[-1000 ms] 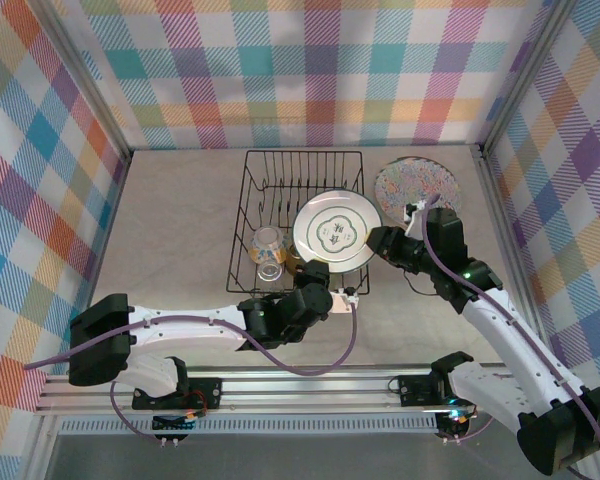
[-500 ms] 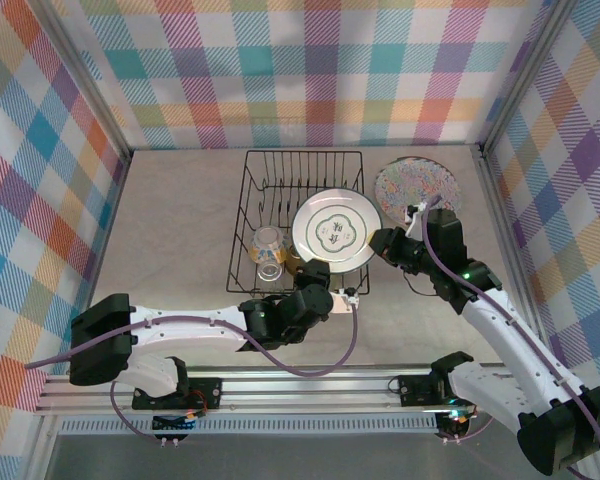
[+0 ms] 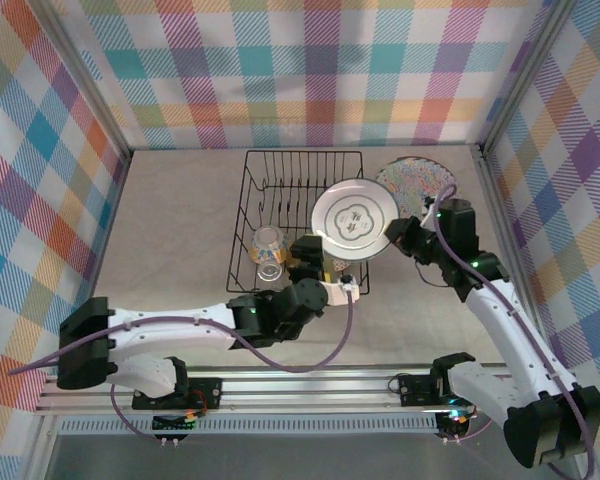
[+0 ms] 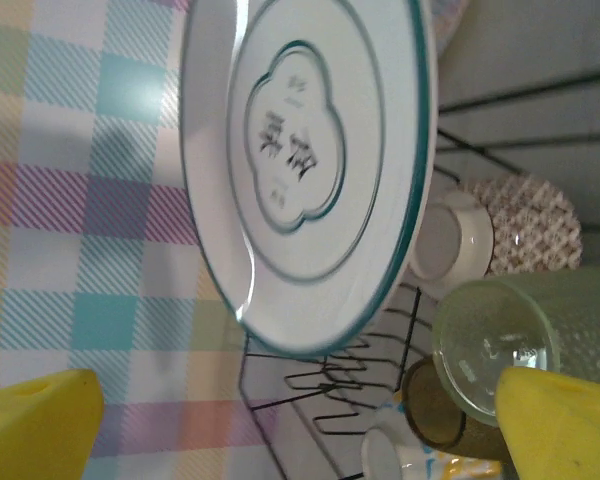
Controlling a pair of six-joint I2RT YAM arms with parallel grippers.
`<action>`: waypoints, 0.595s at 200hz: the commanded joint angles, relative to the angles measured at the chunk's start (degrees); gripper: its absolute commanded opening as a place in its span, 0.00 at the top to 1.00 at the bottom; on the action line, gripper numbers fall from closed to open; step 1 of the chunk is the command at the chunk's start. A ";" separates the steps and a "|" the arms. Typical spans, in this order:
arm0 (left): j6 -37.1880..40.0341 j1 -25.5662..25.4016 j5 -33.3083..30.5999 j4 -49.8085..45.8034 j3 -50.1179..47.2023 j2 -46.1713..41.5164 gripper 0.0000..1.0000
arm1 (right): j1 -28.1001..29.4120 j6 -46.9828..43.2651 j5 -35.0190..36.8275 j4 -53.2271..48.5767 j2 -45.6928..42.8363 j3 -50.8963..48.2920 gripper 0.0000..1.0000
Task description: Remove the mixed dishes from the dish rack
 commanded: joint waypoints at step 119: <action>-66.35 29.56 54.63 -37.75 11.48 -20.15 0.00 | -24.17 5.59 2.32 22.66 19.52 1.34 1.00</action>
